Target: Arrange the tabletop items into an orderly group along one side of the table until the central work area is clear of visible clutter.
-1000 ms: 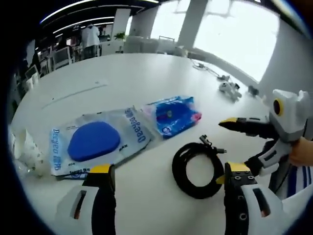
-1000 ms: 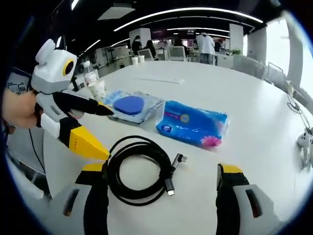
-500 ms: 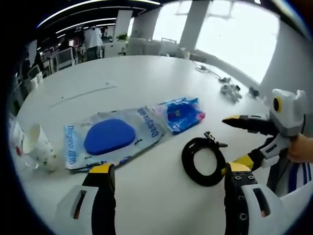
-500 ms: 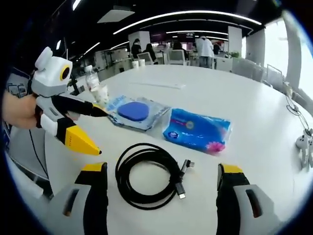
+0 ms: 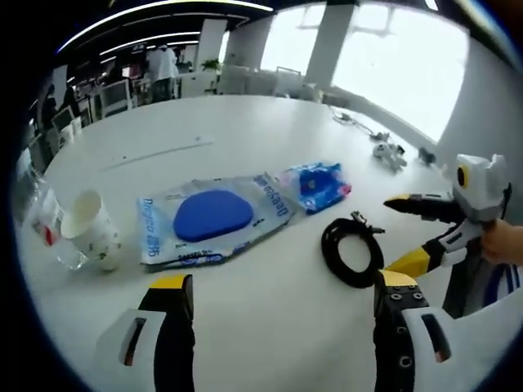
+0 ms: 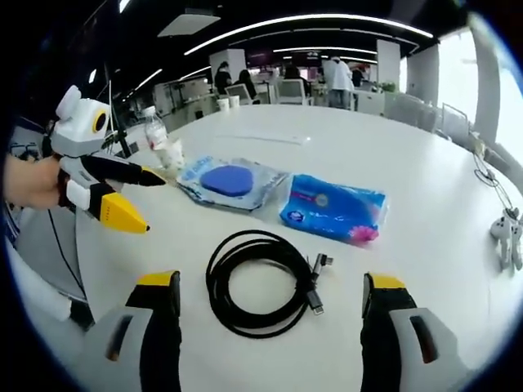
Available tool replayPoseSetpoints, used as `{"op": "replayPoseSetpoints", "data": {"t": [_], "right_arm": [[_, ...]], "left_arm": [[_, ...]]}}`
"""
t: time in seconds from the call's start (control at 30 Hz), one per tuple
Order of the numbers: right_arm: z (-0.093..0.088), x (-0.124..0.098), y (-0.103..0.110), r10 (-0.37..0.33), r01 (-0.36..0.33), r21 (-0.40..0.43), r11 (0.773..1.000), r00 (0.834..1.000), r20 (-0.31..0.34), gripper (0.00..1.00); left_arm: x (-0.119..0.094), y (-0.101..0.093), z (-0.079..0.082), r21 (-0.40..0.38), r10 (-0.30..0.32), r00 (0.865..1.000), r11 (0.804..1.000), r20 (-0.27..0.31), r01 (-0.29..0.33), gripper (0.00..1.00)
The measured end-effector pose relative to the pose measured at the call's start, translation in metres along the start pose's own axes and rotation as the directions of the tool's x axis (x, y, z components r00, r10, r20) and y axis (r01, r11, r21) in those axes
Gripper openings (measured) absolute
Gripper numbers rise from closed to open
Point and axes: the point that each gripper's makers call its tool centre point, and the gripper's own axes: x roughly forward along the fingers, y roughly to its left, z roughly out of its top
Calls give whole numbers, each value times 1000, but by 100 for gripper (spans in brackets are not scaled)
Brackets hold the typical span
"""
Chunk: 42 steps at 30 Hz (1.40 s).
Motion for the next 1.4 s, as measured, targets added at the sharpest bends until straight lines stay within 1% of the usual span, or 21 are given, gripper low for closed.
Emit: {"op": "replayPoseSetpoints", "data": {"t": [0.13,0.53,0.73,0.9,1.07,1.2,1.33,1.4], "right_arm": [[0,-6,5,-5,5,8,1000,1000,5,90],[-3,-18,12,-31,31,22,999,999,8,90],[-9,-22,18,-38,38,29,999,999,1,90],[-13,-25,23,-41,41,30,999,999,-1,90],[-21,-28,25,-45,45,31,998,999,-15,90],[-22,-29,25,-46,47,35,998,999,-15,90],[-22,-31,25,-46,46,28,999,999,-16,90],[-22,-33,23,-47,48,23,999,999,-14,90]], "left_arm": [[-9,7,-5,0,7,1000,1000,-2,-7,88],[-35,27,-18,5,23,1000,1000,2,-23,87],[-50,43,-31,-7,47,999,999,-2,-47,87],[-60,51,-39,-7,55,999,998,0,-55,87],[-71,61,-46,0,72,997,997,0,-72,86],[-80,68,-48,-12,91,996,996,8,-91,86],[-89,72,-51,-13,93,995,996,23,-93,86],[-94,76,-57,-2,100,995,995,17,-100,86]]}}
